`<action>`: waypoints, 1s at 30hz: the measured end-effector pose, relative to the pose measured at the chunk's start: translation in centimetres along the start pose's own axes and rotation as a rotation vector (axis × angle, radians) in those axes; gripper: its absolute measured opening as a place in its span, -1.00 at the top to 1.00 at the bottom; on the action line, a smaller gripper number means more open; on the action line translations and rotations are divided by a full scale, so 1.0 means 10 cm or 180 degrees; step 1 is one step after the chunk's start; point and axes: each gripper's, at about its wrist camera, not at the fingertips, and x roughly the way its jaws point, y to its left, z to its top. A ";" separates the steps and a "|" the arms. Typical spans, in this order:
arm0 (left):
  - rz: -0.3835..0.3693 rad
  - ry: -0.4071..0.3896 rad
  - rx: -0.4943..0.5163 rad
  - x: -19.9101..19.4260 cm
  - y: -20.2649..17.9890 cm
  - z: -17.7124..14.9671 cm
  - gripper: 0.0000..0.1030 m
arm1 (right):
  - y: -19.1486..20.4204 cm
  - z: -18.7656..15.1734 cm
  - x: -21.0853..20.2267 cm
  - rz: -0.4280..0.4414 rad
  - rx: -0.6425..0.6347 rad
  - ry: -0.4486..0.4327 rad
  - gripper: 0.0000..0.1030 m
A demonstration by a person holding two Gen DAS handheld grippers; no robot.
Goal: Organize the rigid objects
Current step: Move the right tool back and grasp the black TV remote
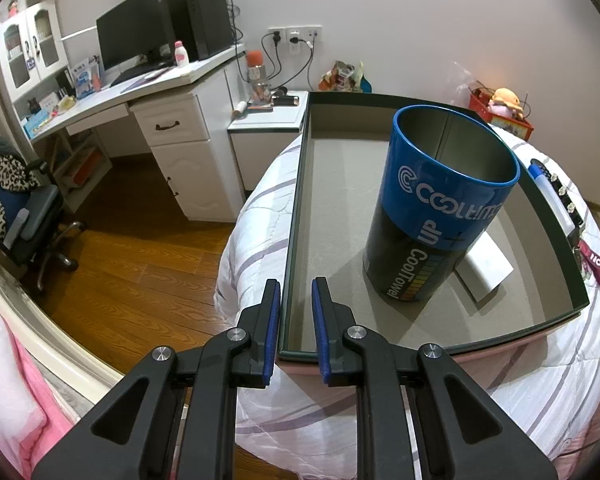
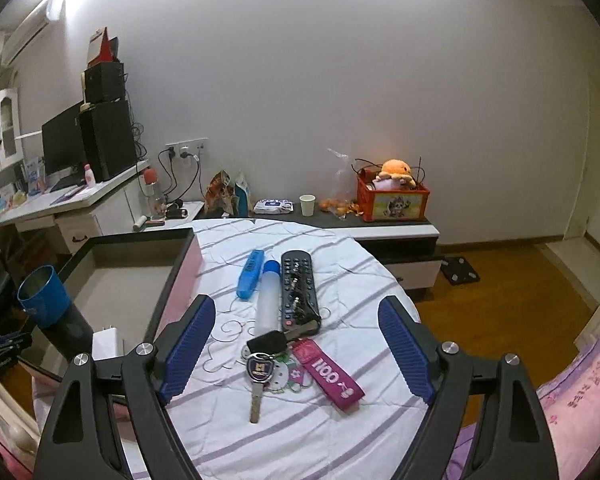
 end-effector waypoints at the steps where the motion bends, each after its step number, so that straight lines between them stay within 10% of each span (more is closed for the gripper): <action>1: 0.0000 0.0000 -0.0001 0.00 0.00 0.00 0.71 | -0.04 -0.01 0.01 -0.0021 0.0018 0.0006 -0.65; 30: 0.0010 -0.0004 0.0021 0.00 0.00 0.01 0.71 | -0.19 -0.26 0.90 -0.0105 -0.0058 0.0584 -0.65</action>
